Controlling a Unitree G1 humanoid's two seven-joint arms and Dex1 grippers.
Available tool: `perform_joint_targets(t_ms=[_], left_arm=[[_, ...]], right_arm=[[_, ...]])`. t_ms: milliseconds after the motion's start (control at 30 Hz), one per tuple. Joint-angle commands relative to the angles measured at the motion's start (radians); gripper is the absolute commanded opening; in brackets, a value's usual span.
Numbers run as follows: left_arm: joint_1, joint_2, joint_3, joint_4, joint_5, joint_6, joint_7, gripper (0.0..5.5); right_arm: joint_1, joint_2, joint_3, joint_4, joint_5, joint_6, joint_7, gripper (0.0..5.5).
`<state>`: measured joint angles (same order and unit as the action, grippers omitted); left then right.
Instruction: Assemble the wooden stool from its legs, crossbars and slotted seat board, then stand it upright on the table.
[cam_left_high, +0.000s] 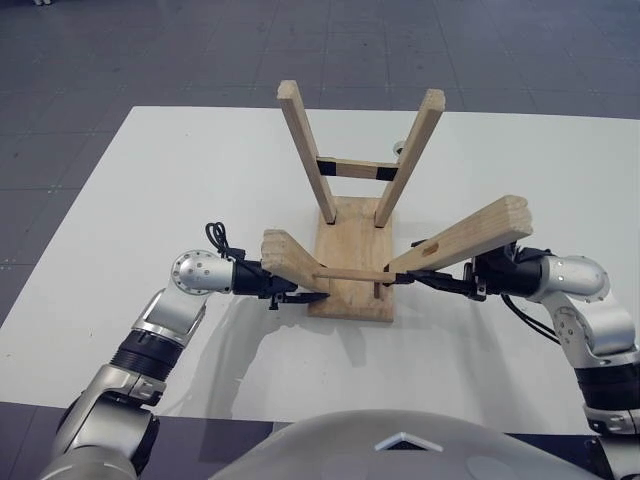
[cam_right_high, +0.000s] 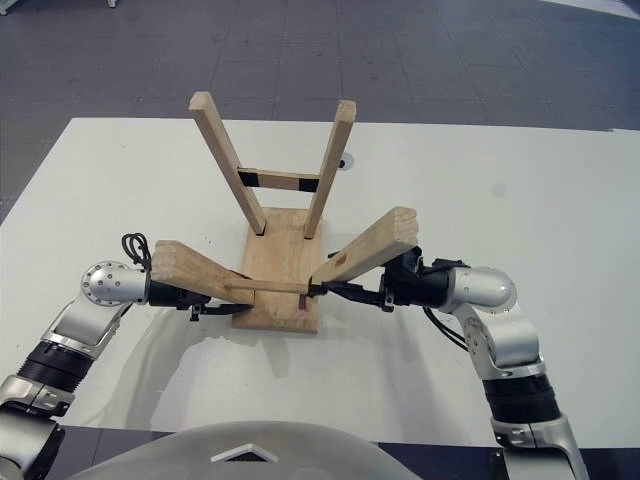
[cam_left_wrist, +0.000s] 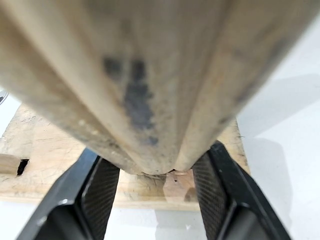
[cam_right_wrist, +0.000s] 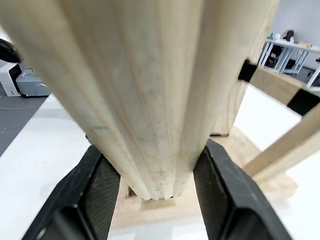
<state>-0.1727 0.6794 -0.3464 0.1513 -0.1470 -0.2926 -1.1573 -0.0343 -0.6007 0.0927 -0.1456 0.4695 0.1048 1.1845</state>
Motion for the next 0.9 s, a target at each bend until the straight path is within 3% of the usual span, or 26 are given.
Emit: perform_joint_targets(t_ms=[33,567,900], left_arm=[[0.011,0.033,-0.026,0.026,0.086,0.012,-0.014,2.06],[-0.001,0.031,-0.026,0.038,0.089,0.008,-0.012,2.06],[0.004,0.028,-0.025,0.03,0.089,0.012,-0.008,2.06]], right_arm=[[0.007,-0.022,0.024,0.052,-0.042,-0.026,0.042,2.05],[0.061,-0.014,0.088,-0.049,-0.03,-0.009,0.024,2.04],[-0.113,-0.001,0.079,0.045,-0.062,-0.027,0.025,2.03]])
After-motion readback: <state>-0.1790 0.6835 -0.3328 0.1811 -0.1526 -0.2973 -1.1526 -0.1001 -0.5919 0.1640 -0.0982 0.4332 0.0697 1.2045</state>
